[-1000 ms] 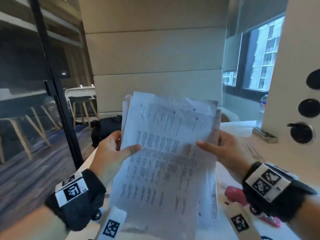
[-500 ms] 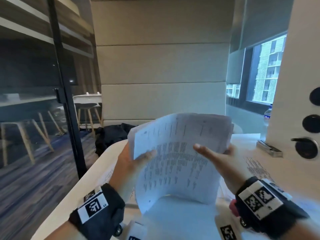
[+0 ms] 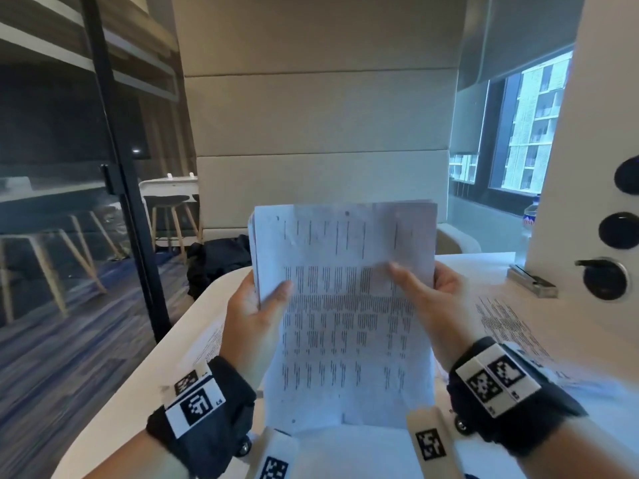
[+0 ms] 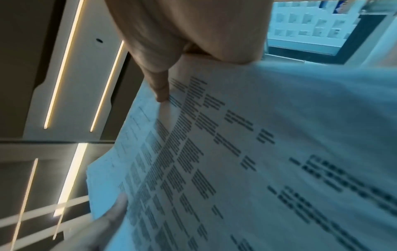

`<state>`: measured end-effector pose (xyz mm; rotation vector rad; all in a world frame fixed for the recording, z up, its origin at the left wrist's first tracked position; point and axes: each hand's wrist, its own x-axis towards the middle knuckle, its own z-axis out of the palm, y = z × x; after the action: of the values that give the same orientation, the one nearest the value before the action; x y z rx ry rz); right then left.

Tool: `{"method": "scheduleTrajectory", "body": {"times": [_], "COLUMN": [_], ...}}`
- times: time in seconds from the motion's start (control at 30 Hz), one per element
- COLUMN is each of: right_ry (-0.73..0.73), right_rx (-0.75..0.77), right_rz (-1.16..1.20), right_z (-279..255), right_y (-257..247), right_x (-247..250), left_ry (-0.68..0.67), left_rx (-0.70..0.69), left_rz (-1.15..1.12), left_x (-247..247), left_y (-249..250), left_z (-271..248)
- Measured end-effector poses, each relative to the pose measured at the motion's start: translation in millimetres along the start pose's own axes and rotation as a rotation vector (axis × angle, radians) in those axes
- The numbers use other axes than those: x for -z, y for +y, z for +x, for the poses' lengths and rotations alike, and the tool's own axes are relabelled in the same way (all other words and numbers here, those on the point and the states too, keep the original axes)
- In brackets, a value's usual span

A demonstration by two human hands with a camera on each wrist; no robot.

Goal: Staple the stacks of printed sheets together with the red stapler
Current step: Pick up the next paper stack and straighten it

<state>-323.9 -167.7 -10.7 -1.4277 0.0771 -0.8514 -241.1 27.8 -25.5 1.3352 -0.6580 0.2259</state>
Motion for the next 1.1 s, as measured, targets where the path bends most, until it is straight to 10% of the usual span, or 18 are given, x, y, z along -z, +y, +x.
{"method": "scheduleTrajectory", "body": {"times": [0.27, 0.8, 1.1], "right_ry": [-0.065, -0.109, -0.116], "right_rx": [0.044, -0.238, -0.357], "right_rz": [0.053, -0.066, 0.010], "right_z": [-1, -12, -18], "right_y": [-19, 32, 35], "right_x": [2, 17, 16], "left_ry": [0.007, -0.061, -0.071], "left_rx": [0.057, 0.359, 0.287], "left_rz": [-0.237, -0.013, 0.032], "left_x": [0, -1, -2], "left_y": [15, -37, -39], "left_z": [6, -21, -26]}}
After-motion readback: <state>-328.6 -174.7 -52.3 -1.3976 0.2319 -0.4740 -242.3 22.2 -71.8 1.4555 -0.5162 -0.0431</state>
